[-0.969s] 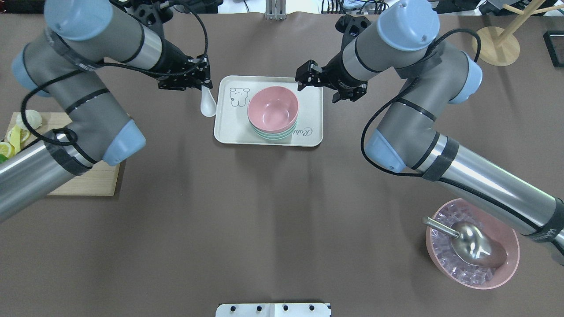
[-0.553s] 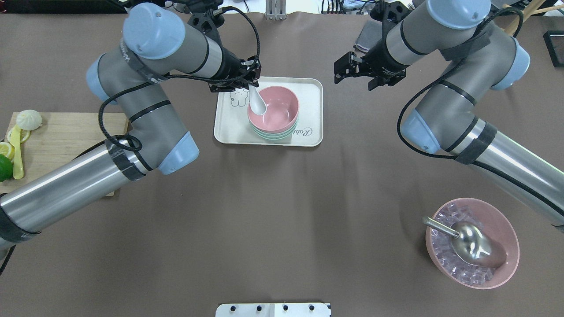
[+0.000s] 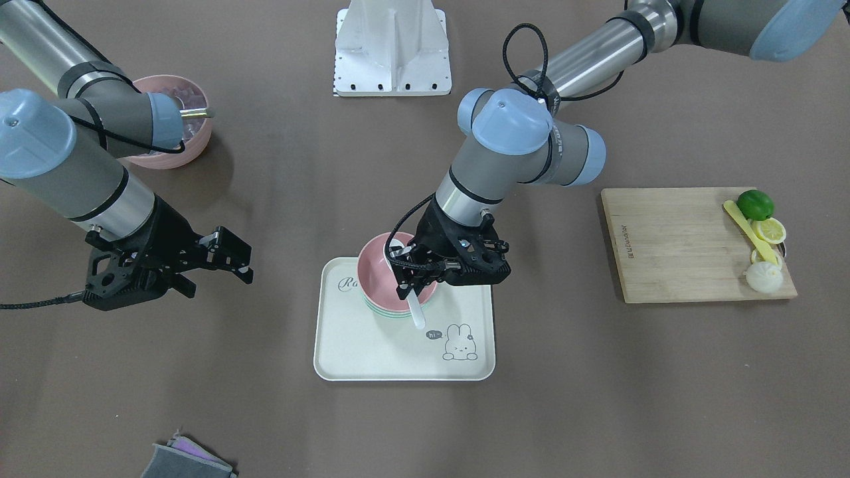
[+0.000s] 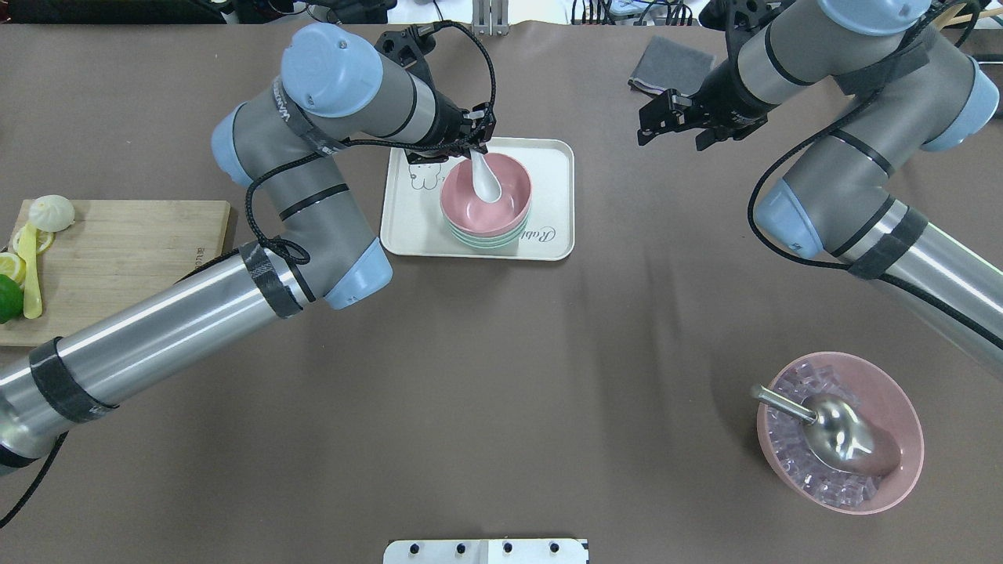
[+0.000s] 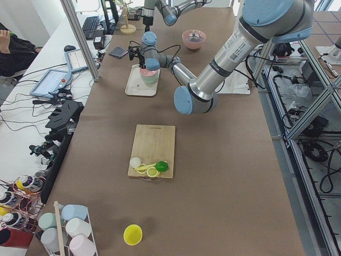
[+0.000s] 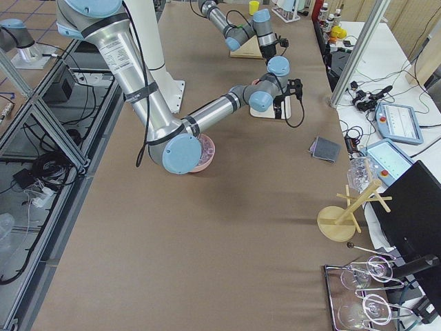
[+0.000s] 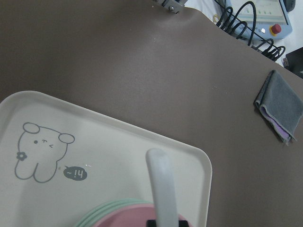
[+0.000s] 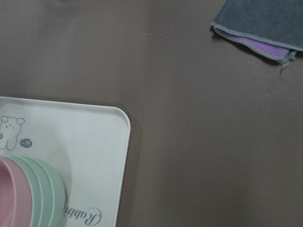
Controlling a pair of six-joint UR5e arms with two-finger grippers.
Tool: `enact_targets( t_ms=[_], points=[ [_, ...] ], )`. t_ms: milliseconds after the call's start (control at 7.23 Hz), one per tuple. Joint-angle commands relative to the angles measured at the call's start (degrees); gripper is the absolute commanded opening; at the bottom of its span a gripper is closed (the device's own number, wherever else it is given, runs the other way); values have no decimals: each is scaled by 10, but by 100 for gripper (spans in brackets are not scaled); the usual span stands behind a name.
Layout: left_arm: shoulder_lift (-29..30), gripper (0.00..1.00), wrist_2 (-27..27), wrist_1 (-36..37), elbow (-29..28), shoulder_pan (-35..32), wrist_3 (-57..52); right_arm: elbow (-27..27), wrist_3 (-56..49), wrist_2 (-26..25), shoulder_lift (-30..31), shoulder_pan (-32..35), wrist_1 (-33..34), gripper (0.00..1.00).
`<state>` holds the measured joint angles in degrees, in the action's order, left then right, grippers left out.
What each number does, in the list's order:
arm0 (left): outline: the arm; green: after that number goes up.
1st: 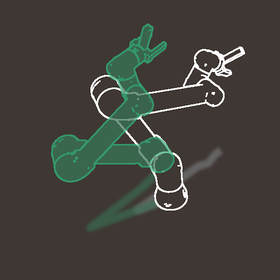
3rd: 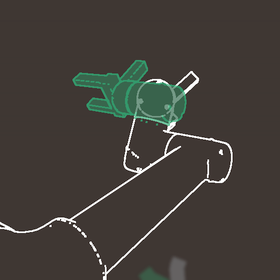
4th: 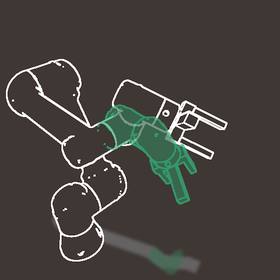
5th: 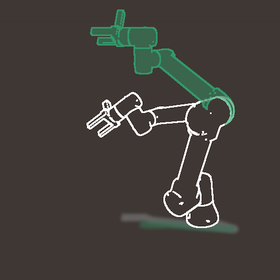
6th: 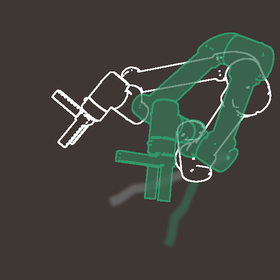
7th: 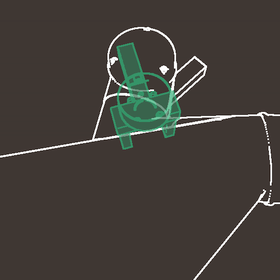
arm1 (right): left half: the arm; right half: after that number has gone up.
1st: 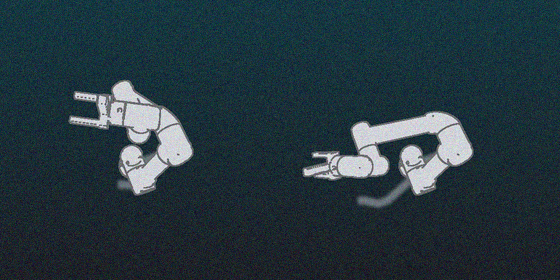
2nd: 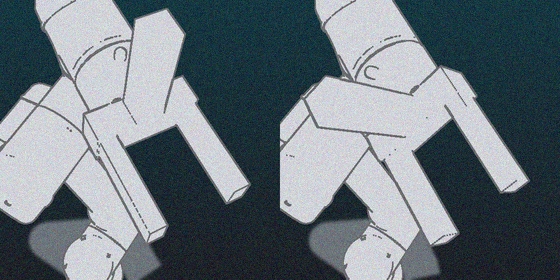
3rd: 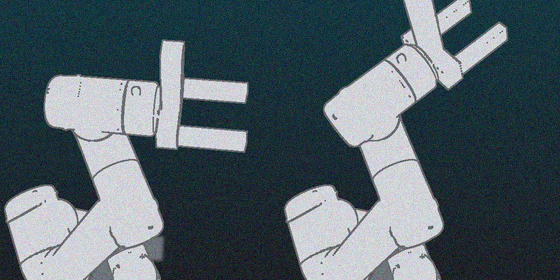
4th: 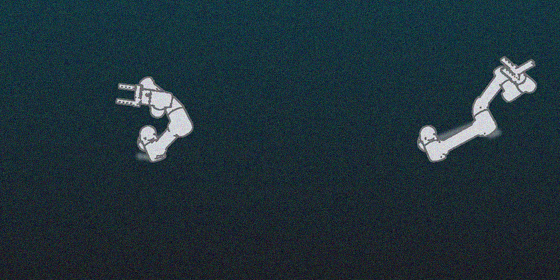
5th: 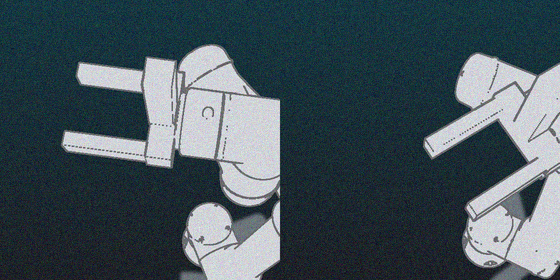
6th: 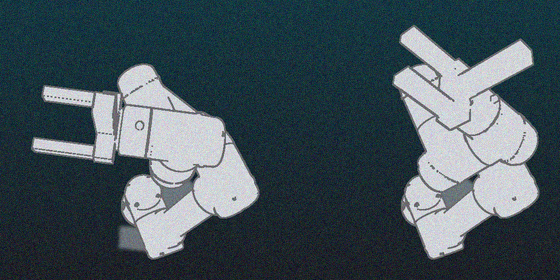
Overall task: Stack pink bowl on green and place spoon
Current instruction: 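Lower the white spoon into the pink bowl and open the left gripper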
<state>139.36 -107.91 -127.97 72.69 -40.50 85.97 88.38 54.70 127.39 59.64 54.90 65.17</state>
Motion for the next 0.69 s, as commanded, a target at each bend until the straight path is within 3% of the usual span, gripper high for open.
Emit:
enact_targets(
  t_ms=[0, 277, 553],
  points=[
    [-21, 98, 3, -3, 21, 9, -6, -1, -4, 0, 1, 6, 0, 100],
    [-59, 98, 1, 14, 89, 0, -66, -2, -4, 0, 3, 11, 0, 100],
    [-126, 98, -5, 91, 191, -43, -133, -4, -84, 0, 34, 37, 1, 100]
  ],
)
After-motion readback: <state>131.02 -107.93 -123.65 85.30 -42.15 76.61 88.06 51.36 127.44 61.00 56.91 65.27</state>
